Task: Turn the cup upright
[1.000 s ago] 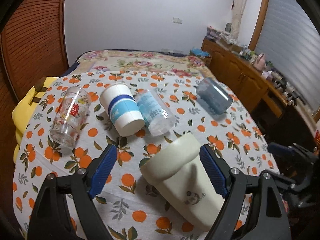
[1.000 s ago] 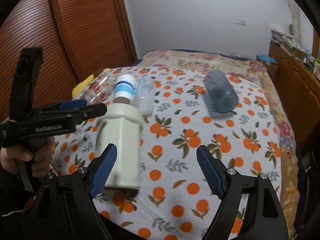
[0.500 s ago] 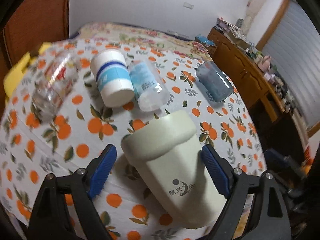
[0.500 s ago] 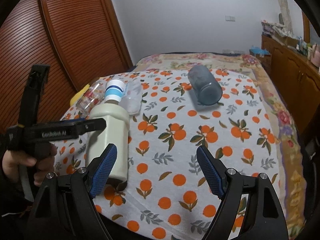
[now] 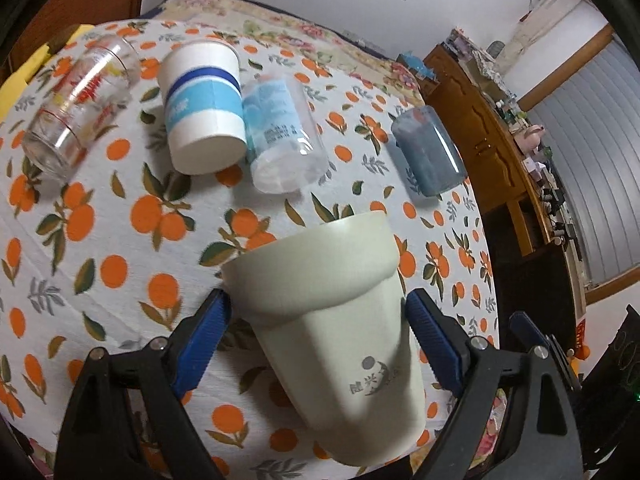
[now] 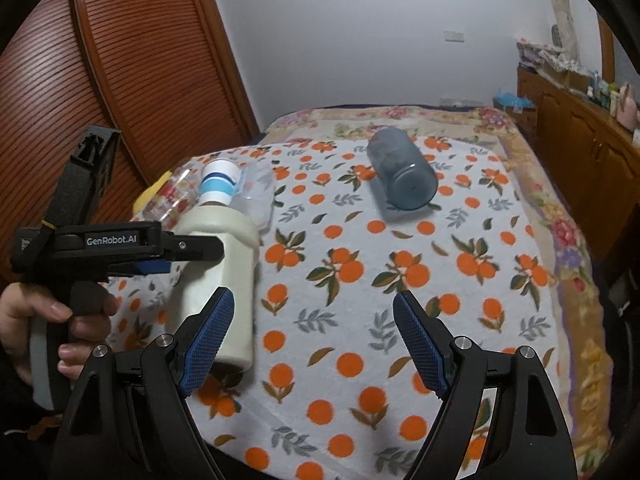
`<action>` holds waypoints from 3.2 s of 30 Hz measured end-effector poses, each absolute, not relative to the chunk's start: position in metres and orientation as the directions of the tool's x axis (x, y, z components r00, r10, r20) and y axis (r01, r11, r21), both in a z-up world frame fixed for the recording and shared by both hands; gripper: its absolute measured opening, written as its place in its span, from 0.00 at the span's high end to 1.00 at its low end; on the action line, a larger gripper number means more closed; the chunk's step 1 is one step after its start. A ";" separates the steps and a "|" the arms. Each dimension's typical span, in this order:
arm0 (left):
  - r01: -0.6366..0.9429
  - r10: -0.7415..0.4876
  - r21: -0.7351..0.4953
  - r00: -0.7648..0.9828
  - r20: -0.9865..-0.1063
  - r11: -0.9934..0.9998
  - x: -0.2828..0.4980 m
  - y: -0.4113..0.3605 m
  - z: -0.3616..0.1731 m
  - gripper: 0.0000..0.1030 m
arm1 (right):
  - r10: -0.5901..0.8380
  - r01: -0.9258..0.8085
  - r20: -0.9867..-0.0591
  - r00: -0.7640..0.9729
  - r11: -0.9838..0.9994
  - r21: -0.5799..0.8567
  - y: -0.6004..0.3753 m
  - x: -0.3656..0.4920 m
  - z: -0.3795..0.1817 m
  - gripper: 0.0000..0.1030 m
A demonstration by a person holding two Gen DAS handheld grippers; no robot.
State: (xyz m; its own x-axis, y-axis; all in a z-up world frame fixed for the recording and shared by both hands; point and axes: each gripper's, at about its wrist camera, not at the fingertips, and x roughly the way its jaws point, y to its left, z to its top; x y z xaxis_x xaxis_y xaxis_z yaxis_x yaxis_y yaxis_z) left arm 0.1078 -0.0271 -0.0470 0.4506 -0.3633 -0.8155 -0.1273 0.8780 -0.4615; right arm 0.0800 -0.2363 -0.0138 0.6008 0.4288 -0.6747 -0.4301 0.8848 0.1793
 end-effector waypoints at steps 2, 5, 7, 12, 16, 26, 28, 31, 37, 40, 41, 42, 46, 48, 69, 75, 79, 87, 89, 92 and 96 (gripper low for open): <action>-0.130 -0.378 -0.471 0.431 -0.820 0.873 0.111 -0.030 -0.049 0.12 | 0.416 -0.422 -0.679 0.605 0.891 0.169 -0.237 0.083 -0.015 0.19; -0.137 -0.404 -0.490 0.400 -0.823 0.861 0.115 -0.032 -0.055 0.11 | 0.411 -0.416 -0.680 0.607 0.893 0.169 -0.238 0.085 -0.016 0.19; -0.144 -0.430 -0.506 0.366 -0.825 0.850 0.118 -0.033 -0.060 0.11 | 0.409 -0.416 -0.680 0.608 0.894 0.166 -0.239 0.085 -0.016 0.19; -0.140 -0.454 -0.510 0.301 -0.838 0.849 0.125 -0.039 -0.068 0.12 | 0.404 -0.416 -0.680 0.612 0.896 0.158 -0.239 0.085 -0.014 0.19; -0.123 -0.467 -0.516 0.285 -0.837 0.848 0.128 -0.039 -0.070 0.14 | 0.400 -0.413 -0.680 0.615 0.898 0.155 -0.239 0.086 -0.014 0.19; 0.038 -0.340 -0.358 0.419 -0.842 0.933 0.116 -0.038 -0.037 0.24 | 0.399 -0.411 -0.691 0.603 0.897 0.160 -0.238 0.086 -0.019 0.19; 0.063 -0.326 -0.334 0.452 -0.831 0.940 0.113 -0.035 -0.030 0.24 | 0.402 -0.413 -0.691 0.600 0.896 0.163 -0.236 0.086 -0.020 0.19; 0.096 -0.306 -0.299 0.500 -0.810 0.949 0.109 -0.032 -0.021 0.24 | 0.406 -0.415 -0.690 0.600 0.895 0.165 -0.233 0.087 -0.021 0.19; 0.160 -0.258 -0.203 0.590 -0.765 0.966 0.103 -0.038 -0.008 0.24 | 0.410 -0.419 -0.697 0.589 0.892 0.170 -0.226 0.088 -0.026 0.19; 0.173 -0.244 -0.174 0.613 -0.751 0.969 0.100 -0.040 -0.007 0.25 | 0.409 -0.418 -0.702 0.584 0.892 0.172 -0.226 0.088 -0.029 0.19; 0.179 -0.246 -0.171 0.618 -0.747 0.969 0.098 -0.040 -0.007 0.25 | 0.408 -0.417 -0.703 0.583 0.892 0.171 -0.226 0.088 -0.029 0.19; 0.183 -0.242 -0.162 0.623 -0.744 0.970 0.097 -0.041 -0.007 0.25 | 0.405 -0.415 -0.704 0.583 0.893 0.170 -0.226 0.088 -0.030 0.19; 0.191 -0.229 -0.137 0.638 -0.735 0.972 0.093 -0.046 -0.008 0.24 | 0.398 -0.407 -0.705 0.587 0.898 0.168 -0.228 0.089 -0.030 0.19; 0.193 -0.228 -0.134 0.643 -0.731 0.972 0.088 -0.046 -0.009 0.24 | 0.394 -0.404 -0.701 0.594 0.900 0.164 -0.230 0.088 -0.029 0.19; 0.207 -0.197 -0.070 0.695 -0.692 0.976 0.038 -0.048 -0.022 0.19 | 0.409 -0.405 -0.684 0.604 0.897 0.178 -0.220 0.080 -0.025 0.19; 0.208 -0.180 -0.038 0.725 -0.665 0.977 0.022 -0.045 -0.019 0.19 | 0.418 -0.408 -0.667 0.616 0.894 0.184 -0.217 0.073 -0.020 0.19; 0.197 -0.164 -0.019 0.750 -0.641 0.980 0.013 -0.041 -0.015 0.19 | 0.419 -0.406 -0.651 0.634 0.896 0.182 -0.215 0.067 -0.015 0.19; 0.174 -0.147 -0.012 0.790 -0.595 0.985 -0.006 -0.028 -0.002 0.19 | 0.415 -0.398 -0.582 0.700 0.902 0.165 -0.211 0.048 0.000 0.17; 0.167 -0.138 -0.003 0.804 -0.579 0.986 -0.011 -0.026 0.003 0.19 | 0.412 -0.395 -0.561 0.718 0.905 0.159 -0.211 0.042 0.004 0.16; 0.144 -0.116 0.007 0.820 -0.560 0.990 -0.017 -0.023 0.007 0.18 | 0.408 -0.389 -0.531 0.743 0.908 0.154 -0.210 0.034 0.008 0.13; 0.131 -0.116 -0.011 0.831 -0.545 0.991 -0.022 -0.017 0.011 0.17 | 0.388 -0.369 -0.491 0.780 0.919 0.141 -0.208 0.021 0.009 0.08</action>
State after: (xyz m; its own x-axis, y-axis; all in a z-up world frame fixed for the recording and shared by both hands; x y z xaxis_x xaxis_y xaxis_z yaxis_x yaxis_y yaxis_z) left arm -0.0218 -0.0168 0.0105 0.8307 -0.1156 -0.5446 0.1307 0.9914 -0.0112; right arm 0.0213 -0.2081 0.0090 0.7796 0.3882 -0.4914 -0.3686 0.9188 0.1410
